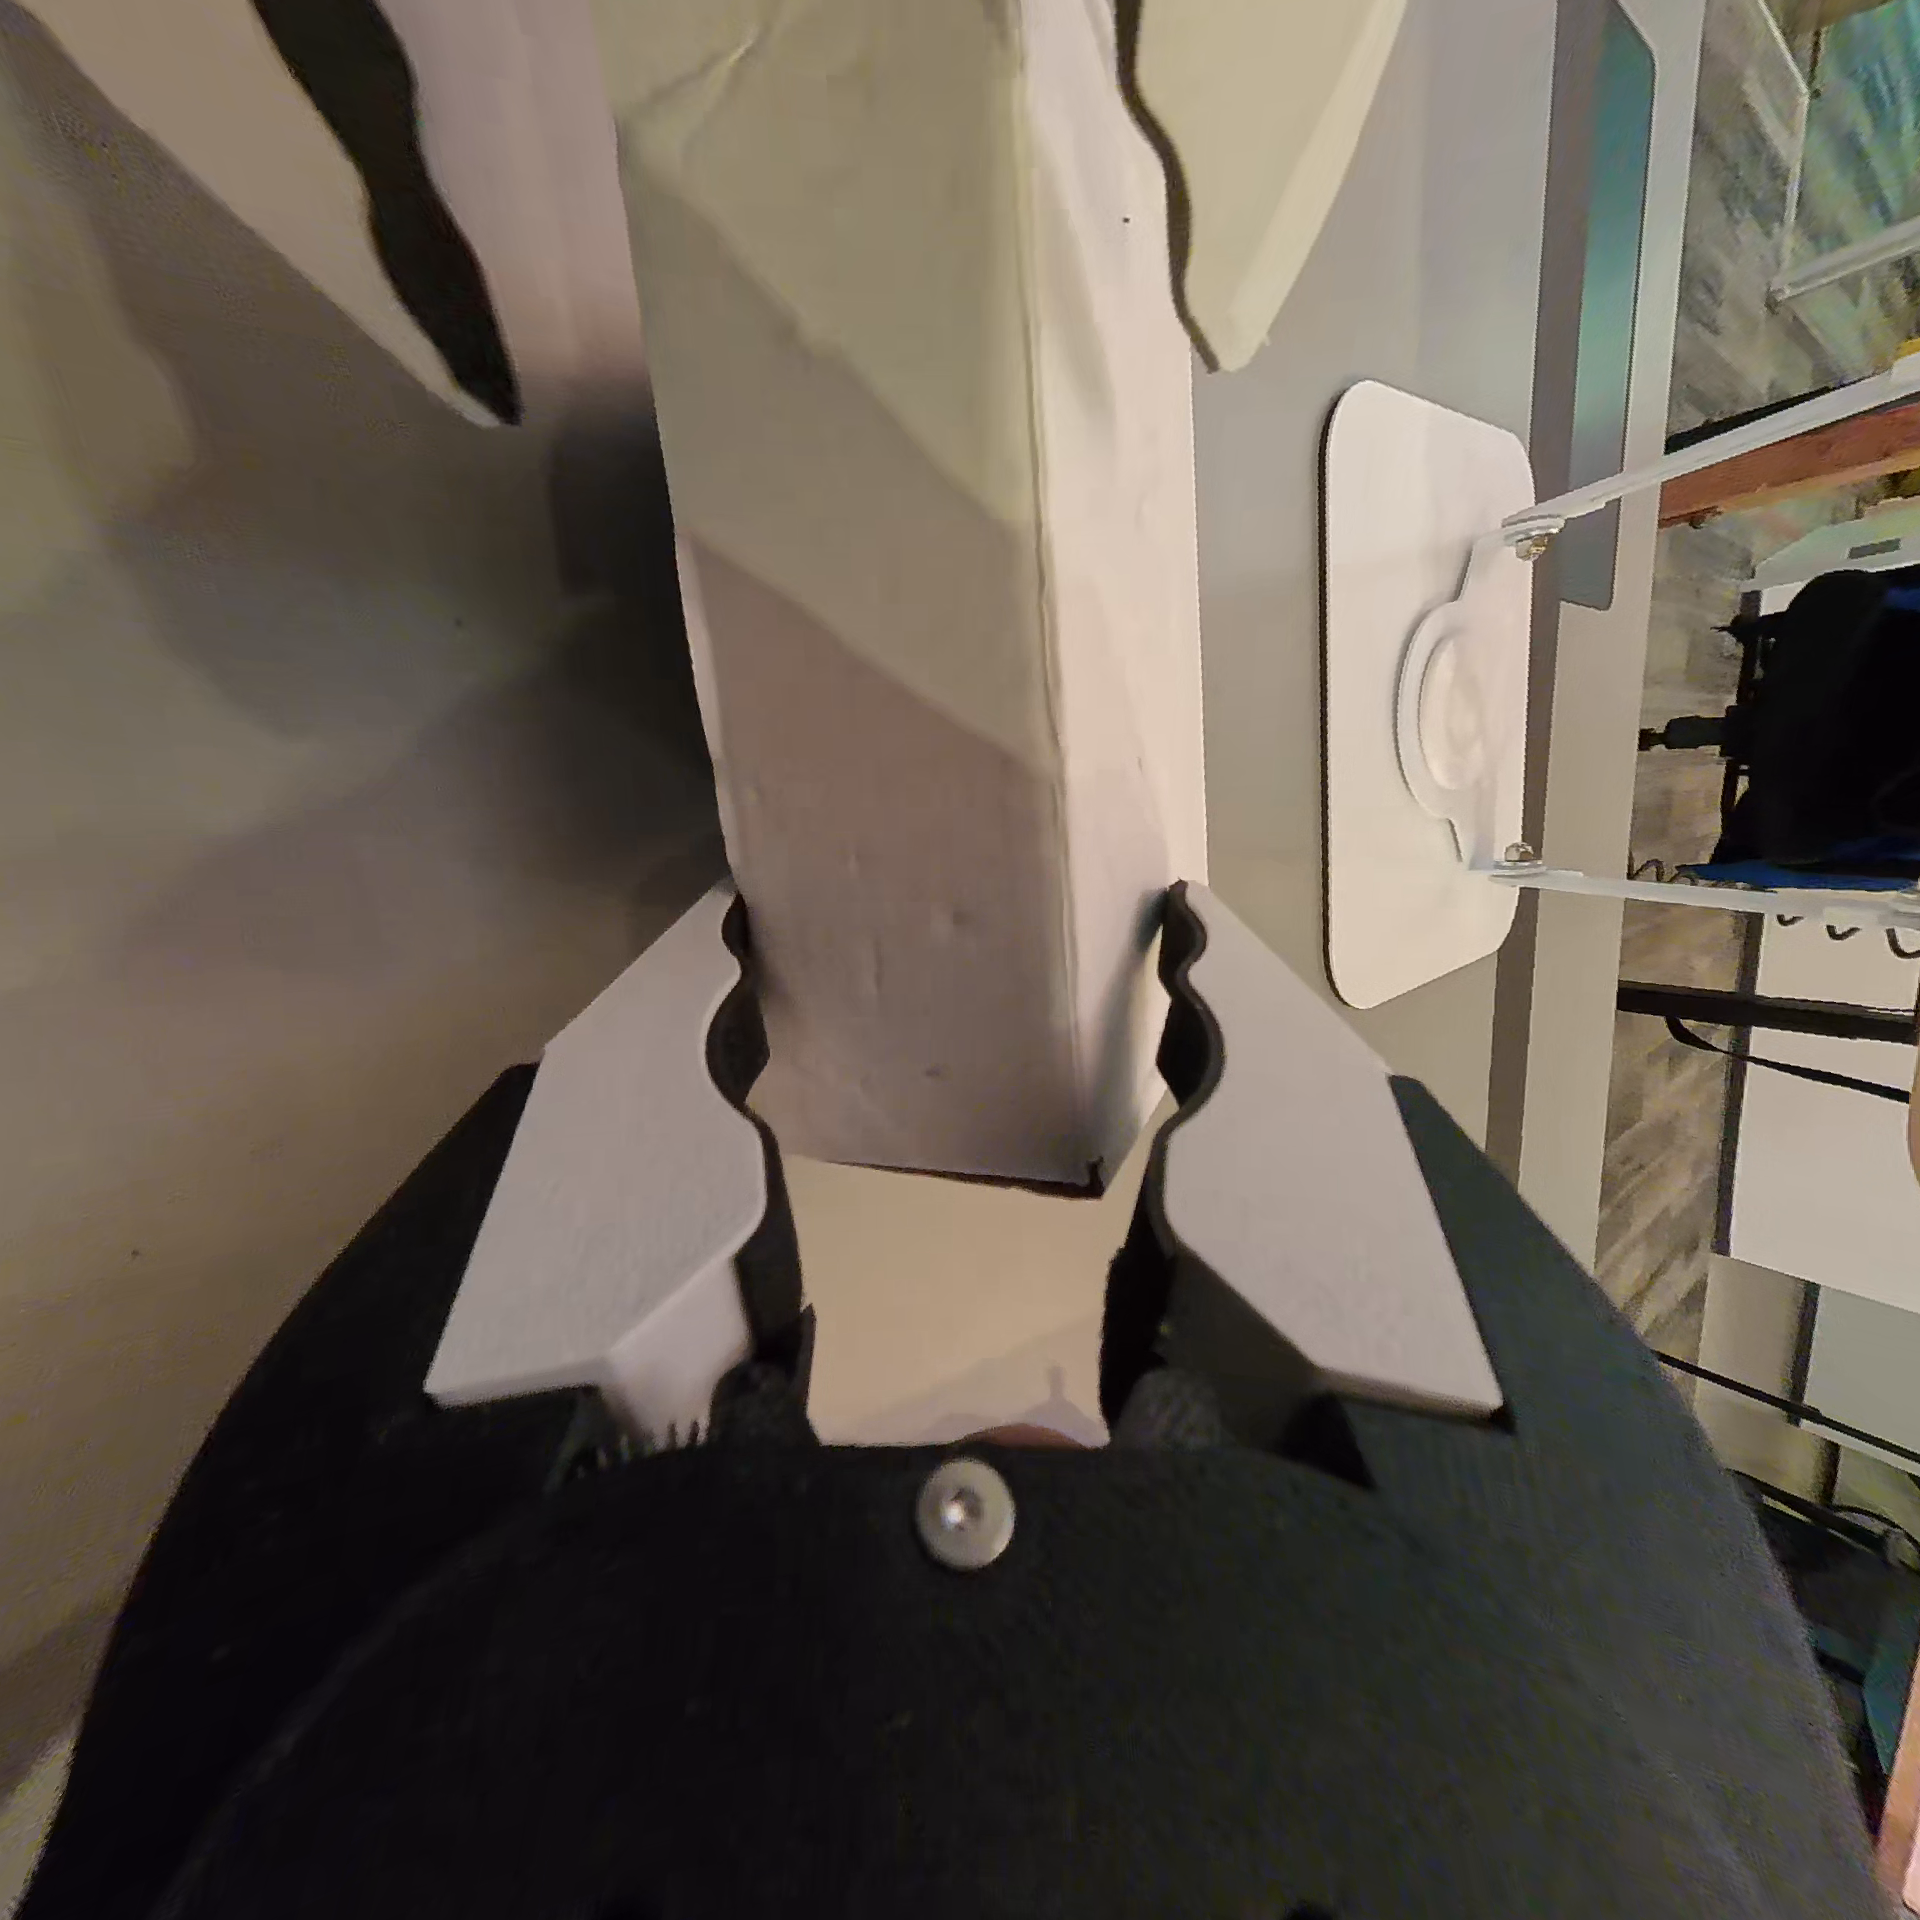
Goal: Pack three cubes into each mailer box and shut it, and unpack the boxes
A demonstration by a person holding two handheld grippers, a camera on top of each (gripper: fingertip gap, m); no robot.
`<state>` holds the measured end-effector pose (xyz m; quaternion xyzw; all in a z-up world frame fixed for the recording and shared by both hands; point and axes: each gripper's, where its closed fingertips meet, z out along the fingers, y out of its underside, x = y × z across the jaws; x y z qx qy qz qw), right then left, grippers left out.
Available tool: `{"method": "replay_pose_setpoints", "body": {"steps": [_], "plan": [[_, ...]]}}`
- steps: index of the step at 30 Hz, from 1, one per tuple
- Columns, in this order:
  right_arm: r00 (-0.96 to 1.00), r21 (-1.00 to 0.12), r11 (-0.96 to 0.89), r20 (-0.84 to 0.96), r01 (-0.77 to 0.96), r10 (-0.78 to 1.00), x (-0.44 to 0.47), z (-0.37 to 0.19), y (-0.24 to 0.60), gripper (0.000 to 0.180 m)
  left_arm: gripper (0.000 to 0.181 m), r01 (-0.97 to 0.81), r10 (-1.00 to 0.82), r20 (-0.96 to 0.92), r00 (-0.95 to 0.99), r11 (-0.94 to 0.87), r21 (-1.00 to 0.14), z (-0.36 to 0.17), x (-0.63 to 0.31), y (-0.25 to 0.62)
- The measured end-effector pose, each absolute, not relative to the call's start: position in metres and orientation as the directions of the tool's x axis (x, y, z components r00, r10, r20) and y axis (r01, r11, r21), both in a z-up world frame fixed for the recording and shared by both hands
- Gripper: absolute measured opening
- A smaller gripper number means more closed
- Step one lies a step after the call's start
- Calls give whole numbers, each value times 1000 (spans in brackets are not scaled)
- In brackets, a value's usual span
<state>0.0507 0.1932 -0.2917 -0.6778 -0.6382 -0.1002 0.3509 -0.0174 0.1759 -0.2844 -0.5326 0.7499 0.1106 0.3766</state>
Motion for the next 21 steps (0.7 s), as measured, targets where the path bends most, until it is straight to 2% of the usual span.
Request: {"method": "replay_pose_setpoints", "body": {"steps": [3, 4, 5, 16, 21], "plan": [[180, -365, 51, 572, 930, 800, 50, -291, 194, 75, 82, -907, -658, -733, -173, 397, -143, -289, -23, 187], [181, -368, 52, 570, 929, 801, 49, -291, 194, 75, 80, -905, -649, -740, -177, 403, -136, -290, -22, 188], [179, -366, 55, 575, 929, 799, 50, -291, 194, 75, 69, -903, -636, -754, -161, 403, -147, -287, -21, 191], [207, -406, 43, 551, 913, 809, 50, -288, 193, 76, 67, -909, -711, -689, -140, 369, -196, -285, -21, 188], [202, -380, 44, 582, 924, 787, 53, -289, 196, 74, 68, -896, -808, -582, -87, 319, -309, -280, -17, 183]]}}
